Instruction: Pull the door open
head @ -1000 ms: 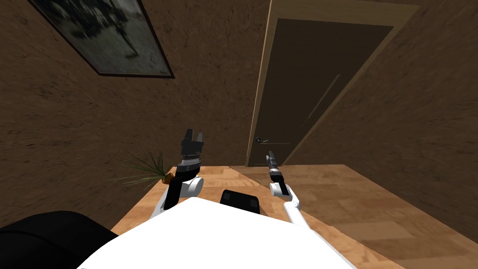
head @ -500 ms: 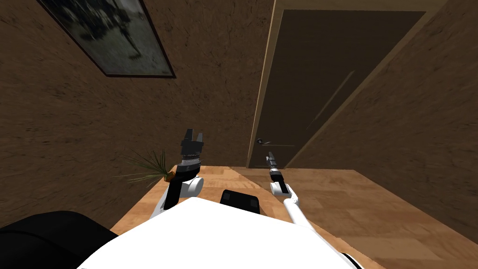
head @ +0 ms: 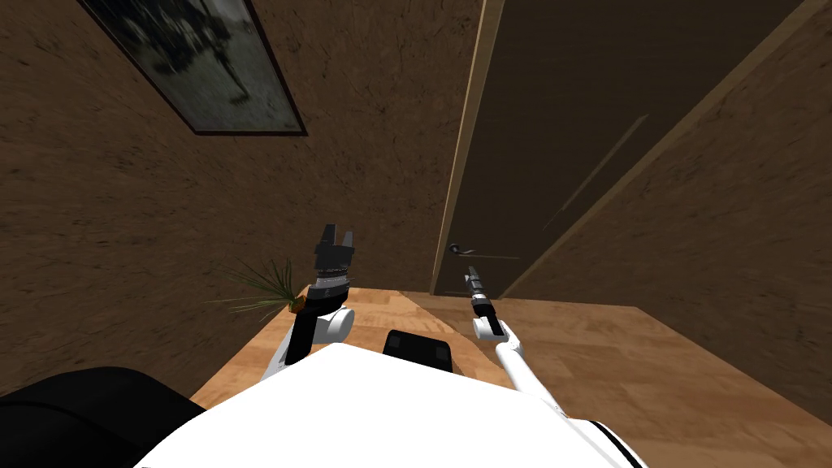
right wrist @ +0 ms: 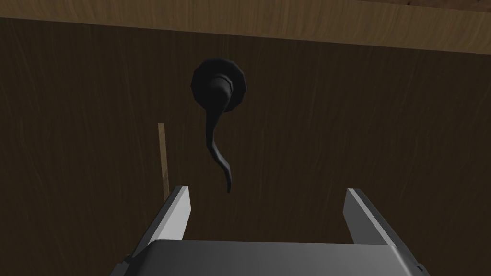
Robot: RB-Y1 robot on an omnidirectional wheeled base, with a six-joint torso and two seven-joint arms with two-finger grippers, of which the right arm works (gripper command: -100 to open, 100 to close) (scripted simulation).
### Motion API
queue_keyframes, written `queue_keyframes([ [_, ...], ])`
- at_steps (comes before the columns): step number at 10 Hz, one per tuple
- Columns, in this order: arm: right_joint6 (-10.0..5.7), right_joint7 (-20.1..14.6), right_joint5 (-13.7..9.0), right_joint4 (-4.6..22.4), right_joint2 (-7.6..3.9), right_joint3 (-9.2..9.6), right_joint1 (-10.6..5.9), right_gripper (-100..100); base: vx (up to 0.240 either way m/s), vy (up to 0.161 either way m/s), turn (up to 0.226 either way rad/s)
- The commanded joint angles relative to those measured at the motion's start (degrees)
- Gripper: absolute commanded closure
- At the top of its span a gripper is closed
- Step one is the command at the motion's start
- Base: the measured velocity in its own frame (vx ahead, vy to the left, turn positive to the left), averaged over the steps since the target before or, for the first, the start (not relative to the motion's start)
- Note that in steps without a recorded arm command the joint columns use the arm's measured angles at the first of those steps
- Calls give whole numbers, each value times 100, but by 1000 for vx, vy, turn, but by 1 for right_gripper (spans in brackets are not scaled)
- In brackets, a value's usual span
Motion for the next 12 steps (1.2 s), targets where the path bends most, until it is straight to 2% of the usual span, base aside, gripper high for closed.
queue_keyframes([
  [1, -33, -16, -15, 176, -19, 5, -65, -100, 40, -19, 34],
  [3, -89, -54, -66, 540, -87, 26, -247, -100, 58, -23, 77],
  [4, -89, -54, -66, 581, -87, 26, -247, -100, 51, -22, 31],
  [6, -137, -86, -110, 930, -146, 43, -403, -100, 46, -29, 60],
  [10, -202, -131, -169, 1401, -225, 67, -615, -100, 60, -30, 55],
  [11, -216, -134, -159, 1373, -220, 66, -603, -100, 23, -13, 11],
  [12, -319, -243, -205, 1460, -367, 5, -531, -100, 105, 61, 192],
])
